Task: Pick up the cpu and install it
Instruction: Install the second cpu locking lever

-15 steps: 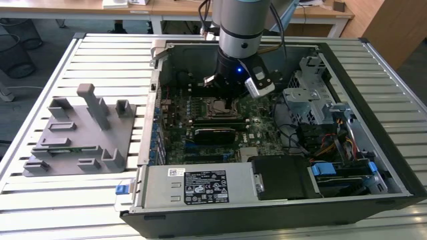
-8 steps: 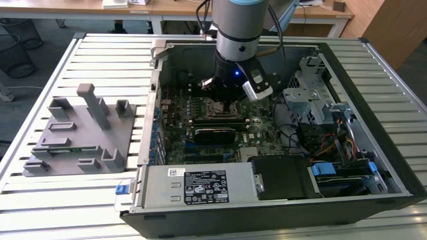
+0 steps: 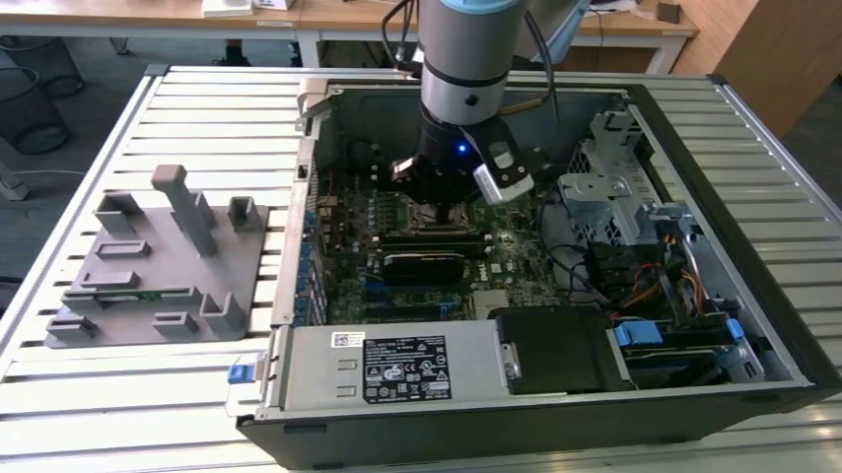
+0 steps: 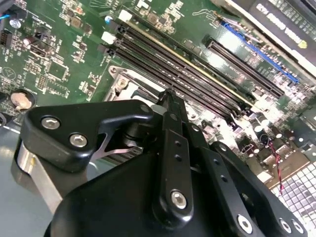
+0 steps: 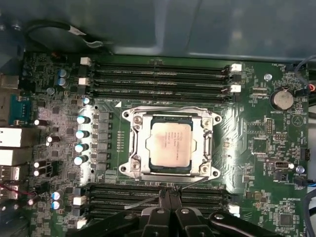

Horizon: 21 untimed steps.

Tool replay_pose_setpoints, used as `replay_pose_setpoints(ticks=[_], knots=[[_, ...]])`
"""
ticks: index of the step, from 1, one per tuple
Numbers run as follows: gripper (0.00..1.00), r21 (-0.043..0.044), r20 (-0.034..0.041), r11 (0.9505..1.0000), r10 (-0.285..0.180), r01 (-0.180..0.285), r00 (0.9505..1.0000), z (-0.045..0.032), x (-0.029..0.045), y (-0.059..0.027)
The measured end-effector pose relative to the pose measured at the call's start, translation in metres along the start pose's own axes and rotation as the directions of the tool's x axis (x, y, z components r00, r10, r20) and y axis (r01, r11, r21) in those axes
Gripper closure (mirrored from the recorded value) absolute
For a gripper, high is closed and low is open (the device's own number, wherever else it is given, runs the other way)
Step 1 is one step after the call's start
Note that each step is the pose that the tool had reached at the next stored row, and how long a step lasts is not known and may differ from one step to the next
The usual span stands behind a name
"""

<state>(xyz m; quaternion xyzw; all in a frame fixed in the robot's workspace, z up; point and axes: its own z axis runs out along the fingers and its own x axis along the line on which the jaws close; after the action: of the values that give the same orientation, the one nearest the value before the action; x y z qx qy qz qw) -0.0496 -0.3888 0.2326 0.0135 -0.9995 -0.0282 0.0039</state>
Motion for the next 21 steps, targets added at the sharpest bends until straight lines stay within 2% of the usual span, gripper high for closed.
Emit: replay_pose_setpoints(ticks=[7,15,19,21], knots=[[0.89,-0.003,0.0,1.0,0.0,0.0,1.0,0.0032,0.0025,-0.0007],[0.89,-0.0099,0.0002,1.0,0.0,0.0,1.0,0.0106,0.0108,-0.0032],[0.89,-0.0183,0.0004,0.9998,0.0,0.0,1.0,0.0156,0.013,-0.0048],[0.89,-0.0291,0.0008,0.9996,0.0,0.0,1.0,0.0171,0.0137,-0.0063]])
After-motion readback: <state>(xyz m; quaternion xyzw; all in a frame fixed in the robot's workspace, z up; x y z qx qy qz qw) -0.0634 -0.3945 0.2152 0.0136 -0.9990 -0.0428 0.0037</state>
